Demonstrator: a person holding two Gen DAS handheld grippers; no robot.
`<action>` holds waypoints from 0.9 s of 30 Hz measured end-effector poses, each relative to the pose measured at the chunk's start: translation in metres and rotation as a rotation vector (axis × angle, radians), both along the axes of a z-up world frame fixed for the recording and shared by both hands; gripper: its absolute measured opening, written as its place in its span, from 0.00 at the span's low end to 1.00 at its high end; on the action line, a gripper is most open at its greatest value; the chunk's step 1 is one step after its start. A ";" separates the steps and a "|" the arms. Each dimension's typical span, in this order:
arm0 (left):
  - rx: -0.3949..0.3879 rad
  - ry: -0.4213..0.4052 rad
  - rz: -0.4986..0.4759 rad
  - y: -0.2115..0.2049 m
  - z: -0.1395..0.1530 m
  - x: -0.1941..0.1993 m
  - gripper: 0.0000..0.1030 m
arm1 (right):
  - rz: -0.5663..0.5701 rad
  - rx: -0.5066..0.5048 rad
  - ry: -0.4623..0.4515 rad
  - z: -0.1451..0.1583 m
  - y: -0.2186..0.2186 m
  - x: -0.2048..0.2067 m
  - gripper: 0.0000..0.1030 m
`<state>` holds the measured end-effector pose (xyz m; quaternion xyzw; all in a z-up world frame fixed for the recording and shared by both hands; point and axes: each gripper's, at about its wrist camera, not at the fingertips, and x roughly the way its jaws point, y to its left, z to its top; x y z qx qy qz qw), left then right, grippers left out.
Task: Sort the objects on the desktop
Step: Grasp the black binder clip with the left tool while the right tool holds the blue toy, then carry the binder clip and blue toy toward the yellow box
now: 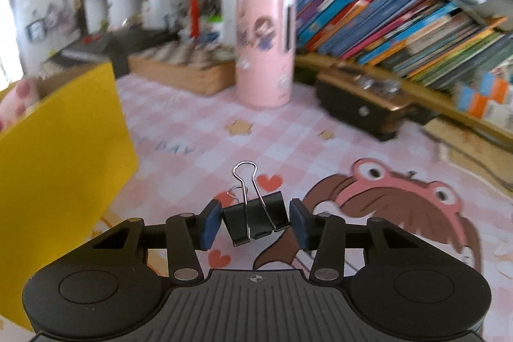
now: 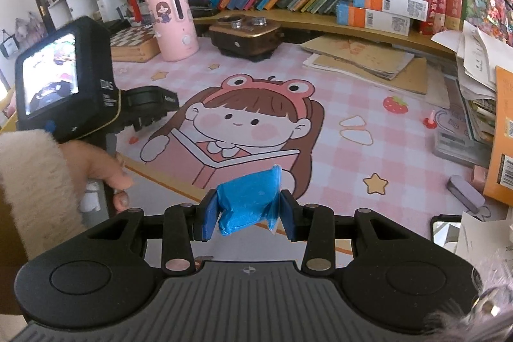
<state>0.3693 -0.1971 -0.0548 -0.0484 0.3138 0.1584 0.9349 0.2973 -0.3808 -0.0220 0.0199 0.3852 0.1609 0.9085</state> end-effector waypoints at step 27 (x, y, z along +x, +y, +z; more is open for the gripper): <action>-0.174 -0.044 -0.273 0.075 0.067 -0.167 0.43 | 0.091 -0.005 0.001 0.024 0.045 -0.046 0.36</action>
